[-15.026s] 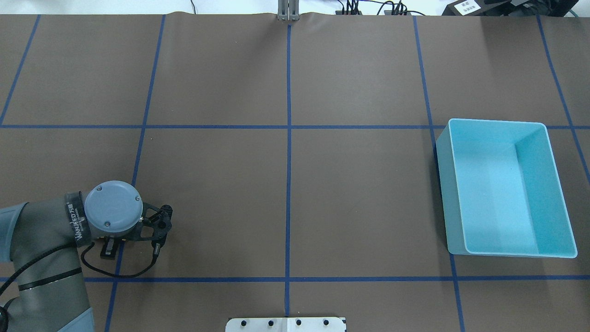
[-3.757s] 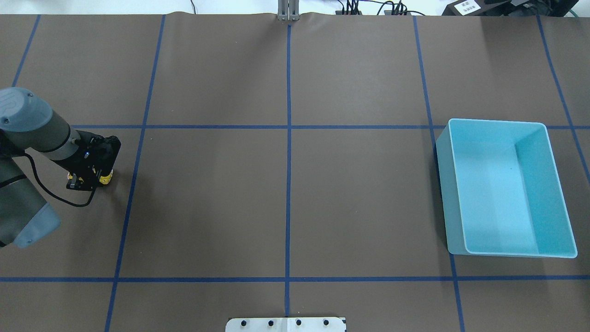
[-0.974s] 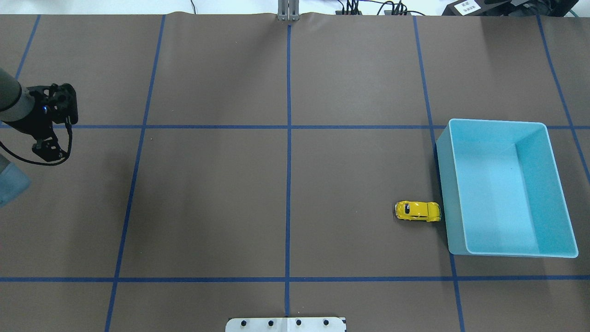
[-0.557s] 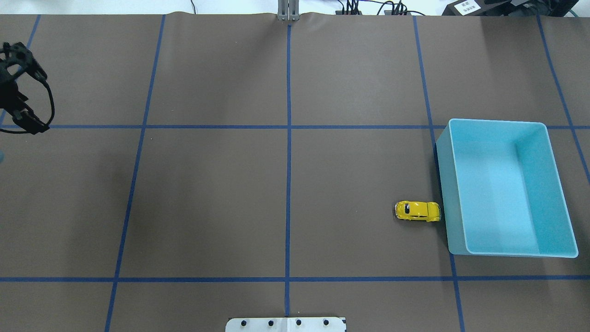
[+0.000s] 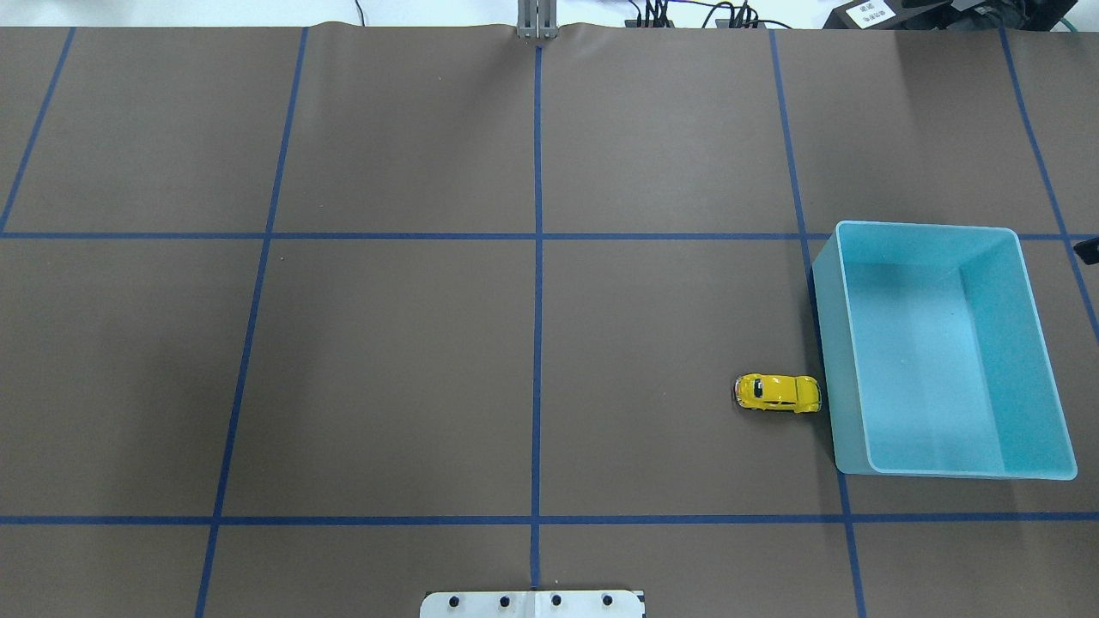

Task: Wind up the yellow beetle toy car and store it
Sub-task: 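Lower the right gripper onto the car beside the bin while the left arm withdraws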

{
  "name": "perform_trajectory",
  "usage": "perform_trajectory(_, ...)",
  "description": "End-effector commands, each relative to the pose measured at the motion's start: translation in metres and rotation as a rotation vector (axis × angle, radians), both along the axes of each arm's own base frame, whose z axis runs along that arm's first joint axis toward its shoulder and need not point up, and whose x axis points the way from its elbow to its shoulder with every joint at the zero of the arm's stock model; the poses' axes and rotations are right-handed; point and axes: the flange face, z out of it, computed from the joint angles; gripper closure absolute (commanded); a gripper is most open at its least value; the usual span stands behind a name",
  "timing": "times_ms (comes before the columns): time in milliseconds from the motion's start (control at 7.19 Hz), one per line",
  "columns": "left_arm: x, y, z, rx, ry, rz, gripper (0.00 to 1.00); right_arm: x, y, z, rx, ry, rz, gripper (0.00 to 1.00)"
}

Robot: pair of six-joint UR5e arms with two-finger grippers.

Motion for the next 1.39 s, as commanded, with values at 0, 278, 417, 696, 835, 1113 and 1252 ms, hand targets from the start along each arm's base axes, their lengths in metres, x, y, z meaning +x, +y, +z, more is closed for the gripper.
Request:
perform_trajectory(0,-0.060,0.048,0.041,-0.089,0.077,-0.113,0.00,-0.064,0.011,-0.023,0.156,0.037,-0.180,0.00)
perform_trajectory(278,-0.071,0.075,0.059,-0.142,0.133,-0.141,0.00,-0.149,0.026,-0.028,0.352,0.142,-0.332,0.00)
perform_trajectory(417,-0.070,0.091,0.073,-0.162,0.134,-0.144,0.00,-0.187,0.038,-0.023,0.384,0.131,-0.404,0.00)
perform_trajectory(696,-0.071,0.089,0.057,-0.141,0.133,-0.149,0.00,-0.231,0.058,-0.020,0.407,0.102,-0.491,0.00)
perform_trajectory(835,-0.071,0.090,0.059,-0.145,0.130,-0.150,0.00,-0.241,0.060,-0.012,0.414,0.108,-0.505,0.00)
perform_trajectory(1113,-0.069,0.091,0.056,-0.154,0.168,-0.146,0.00,-0.284,0.049,0.011,0.442,0.110,-0.515,0.00)
perform_trajectory(1252,-0.065,0.096,0.057,-0.161,0.212,-0.139,0.00,-0.296,0.043,0.015,0.437,0.119,-0.517,0.00)
